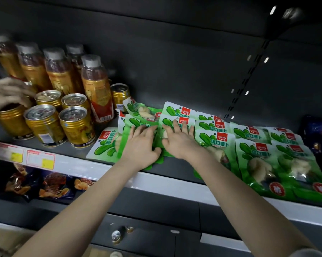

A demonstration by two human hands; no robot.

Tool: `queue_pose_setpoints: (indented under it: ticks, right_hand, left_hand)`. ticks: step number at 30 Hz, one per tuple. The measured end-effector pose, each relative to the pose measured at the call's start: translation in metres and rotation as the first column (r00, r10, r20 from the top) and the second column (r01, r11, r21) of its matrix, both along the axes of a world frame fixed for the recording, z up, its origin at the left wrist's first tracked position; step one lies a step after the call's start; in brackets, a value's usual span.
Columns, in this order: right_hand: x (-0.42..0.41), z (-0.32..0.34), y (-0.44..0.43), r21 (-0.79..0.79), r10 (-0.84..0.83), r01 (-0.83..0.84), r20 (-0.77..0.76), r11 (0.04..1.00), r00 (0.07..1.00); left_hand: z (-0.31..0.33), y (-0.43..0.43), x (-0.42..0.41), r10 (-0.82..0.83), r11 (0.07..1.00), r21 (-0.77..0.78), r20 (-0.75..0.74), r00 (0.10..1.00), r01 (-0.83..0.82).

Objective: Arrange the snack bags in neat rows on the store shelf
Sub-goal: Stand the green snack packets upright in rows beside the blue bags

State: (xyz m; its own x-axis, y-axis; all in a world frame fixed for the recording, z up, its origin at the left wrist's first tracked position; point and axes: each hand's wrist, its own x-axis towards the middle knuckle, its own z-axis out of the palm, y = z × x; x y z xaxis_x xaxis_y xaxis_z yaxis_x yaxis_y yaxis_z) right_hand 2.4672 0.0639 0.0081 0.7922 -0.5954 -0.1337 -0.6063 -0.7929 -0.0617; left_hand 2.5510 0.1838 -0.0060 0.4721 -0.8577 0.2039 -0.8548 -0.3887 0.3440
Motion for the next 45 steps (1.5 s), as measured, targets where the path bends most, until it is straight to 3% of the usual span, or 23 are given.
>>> queue_pose_setpoints:
  ticks: [8, 12, 15, 18, 20, 25, 35, 40, 43, 45]
  right_hand:
    - [-0.002, 0.002, -0.004, 0.087, -0.009, 0.002, 0.088, 0.996, 0.996]
    - [-0.003, 0.011, -0.004, 0.13, -0.006, -0.008, 0.112, 0.992, 0.994]
    - [0.002, 0.028, -0.002, 0.073, 0.04, -0.06, 0.252, 0.995, 0.967]
    - [0.009, 0.043, 0.007, 0.088, 0.115, -0.156, 0.359, 0.984, 0.926]
    - [0.013, 0.044, 0.016, 0.112, 0.184, -0.23, 0.318, 0.967, 0.93]
    - [0.033, 0.022, 0.041, 0.167, 0.292, -0.296, 0.047, 0.941, 0.955]
    - [0.032, 0.019, 0.058, 0.014, 0.357, -0.363, 0.142, 0.932, 0.923]
    - [0.021, 0.011, 0.056, 0.177, 0.324, -0.38, 0.28, 0.908, 0.904]
    - [0.014, 0.015, 0.045, 0.317, 0.233, -0.349, 0.352, 0.882, 0.907]
    - [0.01, 0.016, 0.043, 0.328, 0.218, -0.351, 0.379, 0.877, 0.899]
  left_hand:
    - [0.0, 0.002, 0.0, -0.005, 1.0, -0.012, 0.024, 1.0, 0.005]
    - [0.005, 0.002, -0.001, 0.013, 0.996, -0.085, -0.037, 0.999, -0.016]
    - [0.015, 0.008, 0.006, 0.073, 0.983, -0.159, -0.14, 0.987, -0.096]
    - [0.022, 0.02, 0.022, 0.154, 0.969, -0.173, -0.142, 0.978, -0.178]
    - [0.024, 0.032, 0.033, 0.191, 0.963, -0.162, -0.156, 0.969, -0.216]
    - [0.02, 0.063, 0.04, 0.187, 0.963, -0.135, -0.287, 0.94, -0.233]
    - [0.02, 0.066, 0.039, 0.248, 0.918, -0.196, -0.399, 0.883, -0.346]
    - [0.018, 0.05, 0.045, 0.403, 0.874, -0.106, -0.392, 0.827, -0.475]
    - [0.021, 0.045, 0.051, 0.39, 0.843, -0.141, -0.503, 0.771, -0.519]
    - [0.021, 0.045, 0.052, 0.364, 0.849, -0.161, -0.512, 0.778, -0.503]
